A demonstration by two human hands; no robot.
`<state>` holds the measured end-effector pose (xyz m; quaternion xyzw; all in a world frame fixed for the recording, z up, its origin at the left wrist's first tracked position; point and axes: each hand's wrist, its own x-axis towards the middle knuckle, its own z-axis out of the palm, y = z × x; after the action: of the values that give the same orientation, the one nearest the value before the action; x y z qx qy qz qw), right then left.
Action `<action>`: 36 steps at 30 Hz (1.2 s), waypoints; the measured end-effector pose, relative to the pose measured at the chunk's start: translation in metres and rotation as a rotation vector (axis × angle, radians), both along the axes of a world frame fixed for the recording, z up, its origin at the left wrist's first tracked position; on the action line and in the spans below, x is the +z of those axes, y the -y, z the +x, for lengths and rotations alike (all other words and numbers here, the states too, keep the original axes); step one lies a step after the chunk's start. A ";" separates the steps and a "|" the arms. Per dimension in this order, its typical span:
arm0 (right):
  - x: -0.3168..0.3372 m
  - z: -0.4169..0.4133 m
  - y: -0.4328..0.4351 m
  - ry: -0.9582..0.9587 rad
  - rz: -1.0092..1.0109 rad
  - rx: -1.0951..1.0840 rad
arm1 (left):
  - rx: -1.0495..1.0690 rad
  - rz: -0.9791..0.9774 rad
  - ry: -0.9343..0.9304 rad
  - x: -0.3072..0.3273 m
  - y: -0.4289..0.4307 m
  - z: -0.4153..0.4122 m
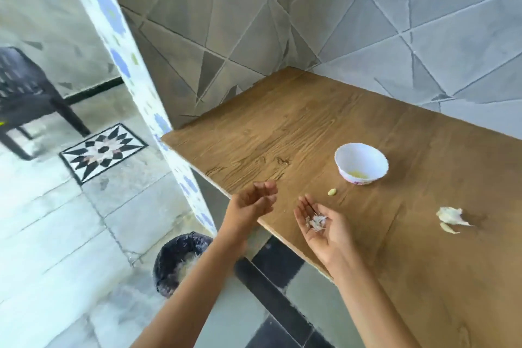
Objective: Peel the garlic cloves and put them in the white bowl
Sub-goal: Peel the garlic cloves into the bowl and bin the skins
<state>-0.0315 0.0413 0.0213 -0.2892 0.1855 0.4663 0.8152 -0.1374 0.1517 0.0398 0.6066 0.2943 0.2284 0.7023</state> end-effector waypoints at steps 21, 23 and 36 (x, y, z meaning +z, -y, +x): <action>-0.202 -0.169 -0.339 -0.060 -0.286 0.575 | 0.574 -0.177 -0.305 -0.193 -0.255 -0.214; -0.260 -0.173 -0.375 -0.037 -0.375 0.577 | 0.567 -0.226 -0.333 -0.256 -0.289 -0.213; -0.605 -0.162 -0.470 0.081 -0.705 0.897 | 0.389 -0.331 -0.619 -0.640 -0.382 -0.187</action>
<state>-0.1933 0.5111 -0.5839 -0.6119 0.1574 0.6651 0.3980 -0.3246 0.5333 -0.5997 0.4583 0.6340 0.1131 0.6125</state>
